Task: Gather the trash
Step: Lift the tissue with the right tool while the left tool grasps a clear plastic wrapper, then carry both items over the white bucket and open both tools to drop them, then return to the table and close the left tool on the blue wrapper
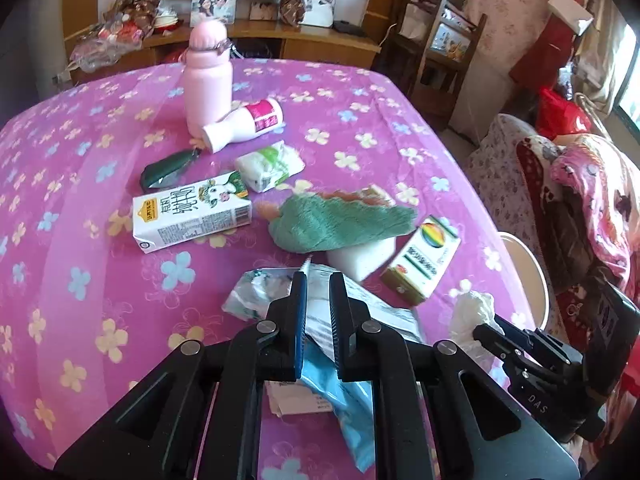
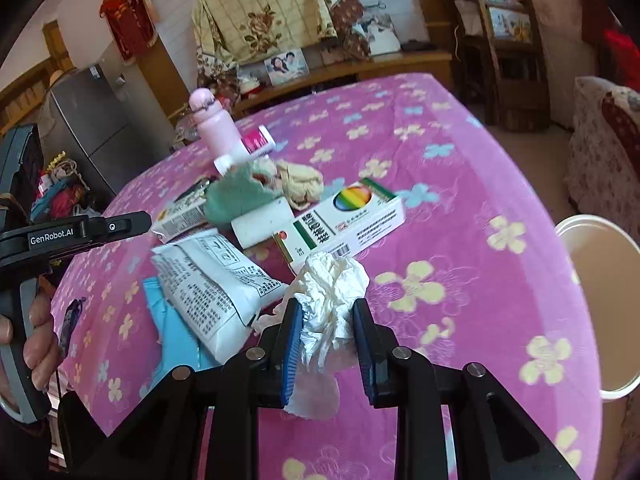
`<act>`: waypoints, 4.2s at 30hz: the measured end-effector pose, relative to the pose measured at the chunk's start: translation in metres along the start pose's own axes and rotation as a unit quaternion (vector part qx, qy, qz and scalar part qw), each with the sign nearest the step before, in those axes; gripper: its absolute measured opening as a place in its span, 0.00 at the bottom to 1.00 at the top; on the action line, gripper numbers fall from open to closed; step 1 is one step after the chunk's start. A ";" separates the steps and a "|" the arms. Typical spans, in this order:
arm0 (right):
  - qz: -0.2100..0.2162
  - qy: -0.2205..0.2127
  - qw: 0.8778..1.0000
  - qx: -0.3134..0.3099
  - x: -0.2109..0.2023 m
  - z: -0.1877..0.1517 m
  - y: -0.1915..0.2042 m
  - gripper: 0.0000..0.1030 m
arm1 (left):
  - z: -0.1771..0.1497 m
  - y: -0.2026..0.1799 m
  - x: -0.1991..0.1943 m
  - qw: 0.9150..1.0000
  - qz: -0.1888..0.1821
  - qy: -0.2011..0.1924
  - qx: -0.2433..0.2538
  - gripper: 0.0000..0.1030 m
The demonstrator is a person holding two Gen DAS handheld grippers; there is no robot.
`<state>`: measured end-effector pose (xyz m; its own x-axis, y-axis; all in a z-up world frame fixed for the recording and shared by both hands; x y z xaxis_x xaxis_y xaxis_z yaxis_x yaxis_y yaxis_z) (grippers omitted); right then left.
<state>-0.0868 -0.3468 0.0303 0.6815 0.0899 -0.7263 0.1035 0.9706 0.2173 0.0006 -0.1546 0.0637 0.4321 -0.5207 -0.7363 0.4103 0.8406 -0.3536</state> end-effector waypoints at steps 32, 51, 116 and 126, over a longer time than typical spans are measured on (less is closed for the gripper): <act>0.023 0.029 0.999 0.003 0.005 -0.008 0.007 0.24 | -0.029 0.110 0.043 0.982 0.012 0.022 -0.185 0.45; 0.001 -0.031 0.999 0.012 -0.049 0.007 -0.028 0.24 | -0.011 0.002 -0.031 0.996 -0.046 -0.020 -0.077 0.09; -0.148 -0.028 0.982 0.112 -0.064 0.009 -0.178 0.69 | -0.031 -0.182 0.092 0.998 -0.028 0.021 0.054 0.48; -0.107 -0.016 0.992 0.067 -0.054 0.007 -0.106 0.70 | -0.040 -0.133 0.041 0.998 0.000 -0.011 0.054 0.58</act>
<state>-0.1292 -0.4560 0.0510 0.6562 -0.1246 -0.7442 0.3423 0.9281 0.1464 -0.0684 -0.2815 0.0568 0.4495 -0.5241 -0.7234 0.4937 0.8206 -0.2878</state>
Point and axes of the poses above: each gripper's, at about its wrist camera, not at the fingertips, and x roughly the way its jaws point, y to its left, z to its top, the point moved 6 cm from there along x, roughly the way its jaws point, and after that the axes turned 11 degrees about -z, right-handed, at the moved point
